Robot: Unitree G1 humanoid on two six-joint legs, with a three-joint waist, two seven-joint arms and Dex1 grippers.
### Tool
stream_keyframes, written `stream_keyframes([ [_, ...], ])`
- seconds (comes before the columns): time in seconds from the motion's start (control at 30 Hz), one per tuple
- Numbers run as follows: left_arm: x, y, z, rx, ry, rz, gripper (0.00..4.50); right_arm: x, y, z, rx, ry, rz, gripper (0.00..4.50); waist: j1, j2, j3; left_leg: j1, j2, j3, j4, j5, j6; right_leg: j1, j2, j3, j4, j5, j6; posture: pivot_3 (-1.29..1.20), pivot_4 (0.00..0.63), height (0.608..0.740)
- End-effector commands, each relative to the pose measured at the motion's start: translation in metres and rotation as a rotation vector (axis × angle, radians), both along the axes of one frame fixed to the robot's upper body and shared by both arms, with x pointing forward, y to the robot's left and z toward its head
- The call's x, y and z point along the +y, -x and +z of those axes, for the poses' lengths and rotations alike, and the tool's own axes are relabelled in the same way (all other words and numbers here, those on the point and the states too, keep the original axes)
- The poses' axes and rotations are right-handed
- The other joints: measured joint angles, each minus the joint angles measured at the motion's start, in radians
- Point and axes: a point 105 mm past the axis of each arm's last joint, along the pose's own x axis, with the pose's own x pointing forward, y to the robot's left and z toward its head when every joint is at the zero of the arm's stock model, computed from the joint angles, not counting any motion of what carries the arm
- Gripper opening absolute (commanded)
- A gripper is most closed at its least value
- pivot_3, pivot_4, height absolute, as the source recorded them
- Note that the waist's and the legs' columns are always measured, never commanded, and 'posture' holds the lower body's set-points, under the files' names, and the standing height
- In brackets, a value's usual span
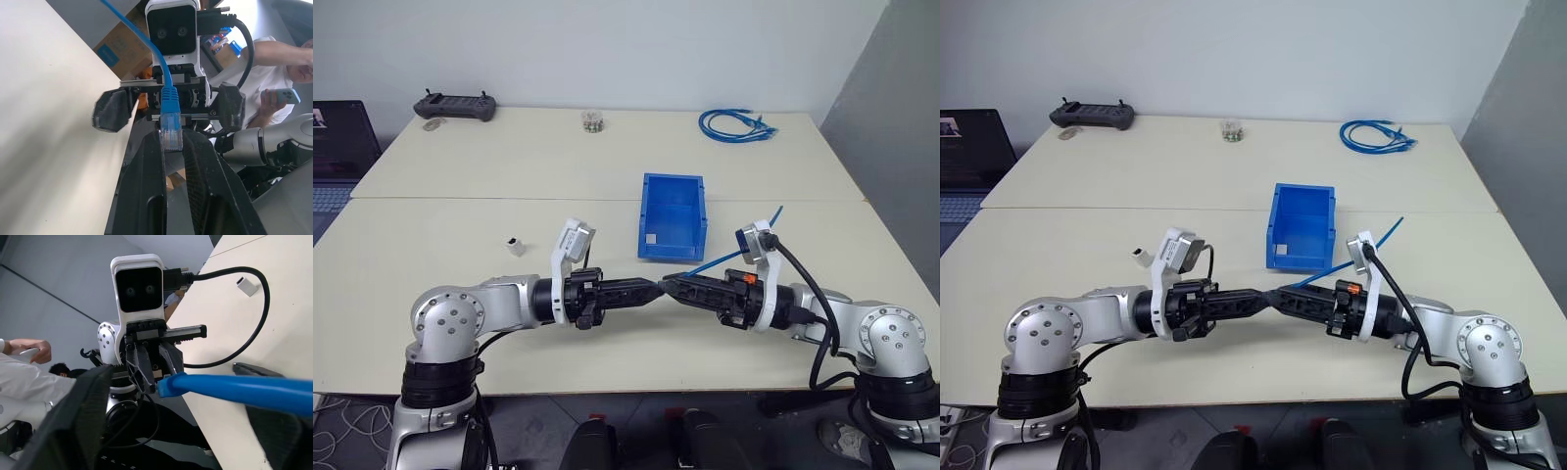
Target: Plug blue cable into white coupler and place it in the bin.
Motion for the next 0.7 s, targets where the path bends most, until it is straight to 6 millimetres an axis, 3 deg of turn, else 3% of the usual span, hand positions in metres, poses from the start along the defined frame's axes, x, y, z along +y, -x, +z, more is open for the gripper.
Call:
stream_keyframes([
  [0.03, -0.0018, 0.0052, 0.0067, -0.030, 0.024, -0.019, 0.22, 0.0001, 0.0018, 0.0109, -0.031, -0.027, 0.011, 2.98, 0.000, 0.000, 0.000, 0.000, 0.000, 0.000, 0.000, 0.000, 0.000, 0.000, 0.000, 0.000, 0.000, 0.000, 0.000, 0.00, 0.150, 0.740],
  [0.4, -0.0008, 0.0041, 0.0056, -0.033, 0.020, -0.012, 0.22, -0.0057, 0.0002, 0.0095, -0.030, -0.011, 0.004, 0.24, 0.000, 0.000, 0.000, 0.000, 0.000, 0.000, 0.000, 0.000, 0.000, 0.000, 0.000, 0.000, 0.000, 0.000, 0.000, 0.00, 0.150, 0.740],
  [0.67, -0.0018, 0.0021, 0.0049, -0.047, 0.010, 0.000, 0.22, -0.0035, -0.0031, 0.0115, -0.033, -0.025, -0.006, 0.18, 0.000, 0.000, 0.000, 0.000, 0.000, 0.000, 0.000, 0.000, 0.000, 0.000, 0.000, 0.000, 0.000, 0.000, 0.000, 0.00, 0.150, 0.740],
  [0.7, -0.0016, 0.0012, 0.0044, -0.047, 0.007, 0.005, 0.57, -0.0032, -0.0034, 0.0114, -0.033, -0.024, -0.008, 0.18, 0.000, 0.000, 0.000, 0.000, 0.000, 0.000, 0.000, 0.000, 0.000, 0.000, 0.000, 0.000, 0.000, 0.000, 0.000, 0.00, 0.150, 0.740],
])
